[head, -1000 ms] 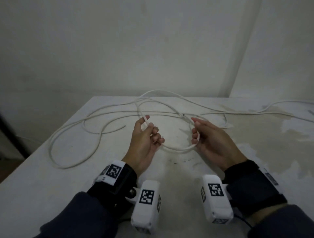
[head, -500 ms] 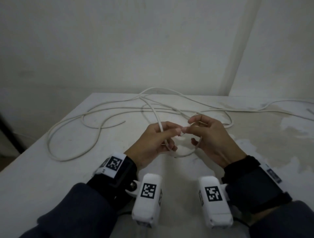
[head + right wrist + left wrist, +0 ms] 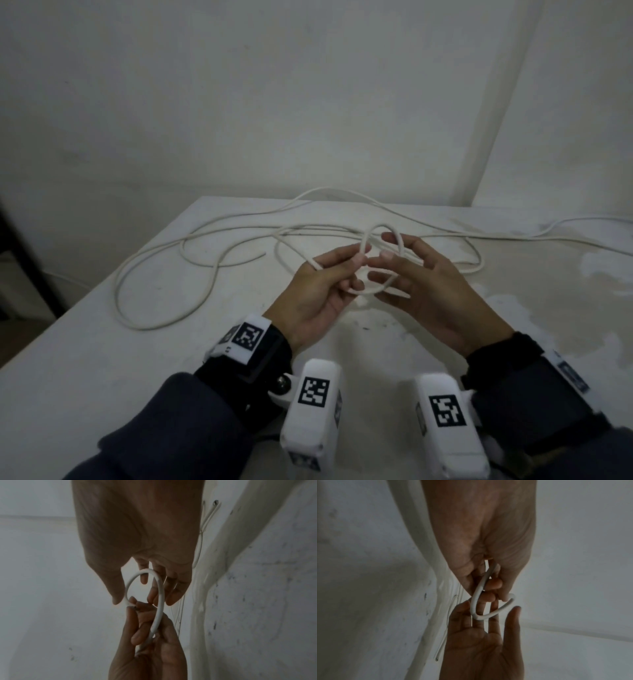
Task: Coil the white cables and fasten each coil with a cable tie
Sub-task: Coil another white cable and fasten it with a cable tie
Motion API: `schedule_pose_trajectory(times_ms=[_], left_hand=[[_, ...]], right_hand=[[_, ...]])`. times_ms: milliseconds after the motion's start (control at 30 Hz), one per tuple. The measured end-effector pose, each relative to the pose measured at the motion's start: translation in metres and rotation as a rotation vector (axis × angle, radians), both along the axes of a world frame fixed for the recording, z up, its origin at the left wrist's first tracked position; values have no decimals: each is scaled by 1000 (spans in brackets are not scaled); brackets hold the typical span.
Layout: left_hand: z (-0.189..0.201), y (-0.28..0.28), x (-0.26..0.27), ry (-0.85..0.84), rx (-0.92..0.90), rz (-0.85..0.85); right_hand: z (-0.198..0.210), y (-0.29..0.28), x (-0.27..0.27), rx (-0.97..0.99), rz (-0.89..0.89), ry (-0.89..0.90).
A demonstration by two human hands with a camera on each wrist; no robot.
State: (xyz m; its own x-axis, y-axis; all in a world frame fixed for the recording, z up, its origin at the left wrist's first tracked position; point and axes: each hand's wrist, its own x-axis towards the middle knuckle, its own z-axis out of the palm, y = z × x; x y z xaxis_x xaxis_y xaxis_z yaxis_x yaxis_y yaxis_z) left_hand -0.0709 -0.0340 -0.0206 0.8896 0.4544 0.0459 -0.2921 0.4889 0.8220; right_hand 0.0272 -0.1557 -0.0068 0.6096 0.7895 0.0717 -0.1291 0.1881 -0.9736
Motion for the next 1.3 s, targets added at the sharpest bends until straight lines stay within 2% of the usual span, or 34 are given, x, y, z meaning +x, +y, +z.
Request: schedule_pose_trajectory(times_ms=[100, 333, 533, 633, 700, 767, 867, 933, 1000, 1100, 1300], left_hand=[[-2, -4, 0, 36, 38, -31], [-3, -4, 1, 102, -33, 11], [-8, -4, -1, 148, 218, -69], [-9, -5, -1, 160, 257, -67], [-10, -5, 0, 168, 250, -51], [-7, -7, 1, 153, 193, -45], [2, -9, 2, 95, -8, -2], [7, -8, 1, 75, -166, 44], [8, -4, 1, 67, -220, 83], [5, -2, 2, 55, -203, 110], [0, -7, 3, 88, 3, 58]], right_hand=[[-2, 1, -3, -5, -9, -33], [-5, -2, 2, -4, -20, -38], [-6, -1, 0, -89, 33, -192], [-8, 1, 1, -105, 10, -199], [-10, 4, 3, -94, -56, -126], [-9, 6, 7, -62, -112, 44], [-6, 9, 10, -1, -174, 271], [-7, 11, 8, 6, -217, 333], [-9, 14, 6, -1, -249, 362], [-11, 14, 6, -19, -244, 381], [-12, 9, 13, -22, -252, 389]])
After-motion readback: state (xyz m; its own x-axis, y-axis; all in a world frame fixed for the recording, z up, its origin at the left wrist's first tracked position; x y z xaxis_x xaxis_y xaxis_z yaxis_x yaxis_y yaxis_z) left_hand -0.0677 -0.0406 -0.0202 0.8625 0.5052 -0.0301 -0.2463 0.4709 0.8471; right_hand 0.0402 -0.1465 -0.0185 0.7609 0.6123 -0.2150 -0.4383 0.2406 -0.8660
